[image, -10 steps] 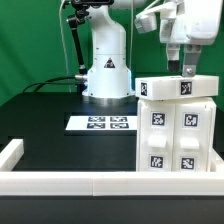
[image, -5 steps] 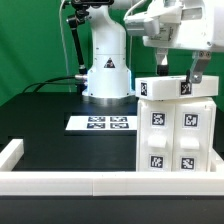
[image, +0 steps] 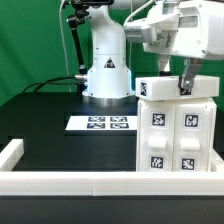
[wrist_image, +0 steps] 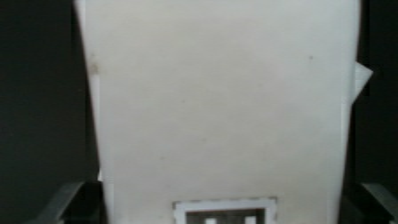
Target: Assemble cabinet
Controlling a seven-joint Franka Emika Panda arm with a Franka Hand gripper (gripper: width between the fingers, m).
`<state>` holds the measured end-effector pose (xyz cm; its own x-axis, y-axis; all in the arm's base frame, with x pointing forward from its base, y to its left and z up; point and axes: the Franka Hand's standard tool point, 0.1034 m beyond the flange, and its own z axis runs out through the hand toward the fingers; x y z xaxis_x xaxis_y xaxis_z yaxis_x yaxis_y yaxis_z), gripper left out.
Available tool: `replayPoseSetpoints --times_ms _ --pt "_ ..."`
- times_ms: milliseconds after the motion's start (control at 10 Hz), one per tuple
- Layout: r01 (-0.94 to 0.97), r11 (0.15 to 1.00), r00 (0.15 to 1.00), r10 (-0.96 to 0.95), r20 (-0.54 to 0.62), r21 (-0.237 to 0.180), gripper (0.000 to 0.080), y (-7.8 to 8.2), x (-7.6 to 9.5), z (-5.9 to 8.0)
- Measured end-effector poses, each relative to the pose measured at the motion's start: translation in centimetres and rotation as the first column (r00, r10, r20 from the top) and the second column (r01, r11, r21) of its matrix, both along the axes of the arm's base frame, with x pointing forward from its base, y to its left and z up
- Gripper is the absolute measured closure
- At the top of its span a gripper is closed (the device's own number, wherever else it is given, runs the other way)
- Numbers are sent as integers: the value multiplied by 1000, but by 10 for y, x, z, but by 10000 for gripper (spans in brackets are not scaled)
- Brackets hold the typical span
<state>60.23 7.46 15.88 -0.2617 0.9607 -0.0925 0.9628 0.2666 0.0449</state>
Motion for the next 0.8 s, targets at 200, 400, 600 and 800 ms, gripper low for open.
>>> replayPoseSetpoints --times_ms 200,400,600,800 --pt "42 999 999 -42 2 3 244 -2 0 0" --pt "252 968 968 -252 13 18 244 -7 0 -1" --pt "451 892 892 -452 24 37 244 -7 -2 -1" --pt "661 749 749 -663 27 56 243 -5 -3 -1"
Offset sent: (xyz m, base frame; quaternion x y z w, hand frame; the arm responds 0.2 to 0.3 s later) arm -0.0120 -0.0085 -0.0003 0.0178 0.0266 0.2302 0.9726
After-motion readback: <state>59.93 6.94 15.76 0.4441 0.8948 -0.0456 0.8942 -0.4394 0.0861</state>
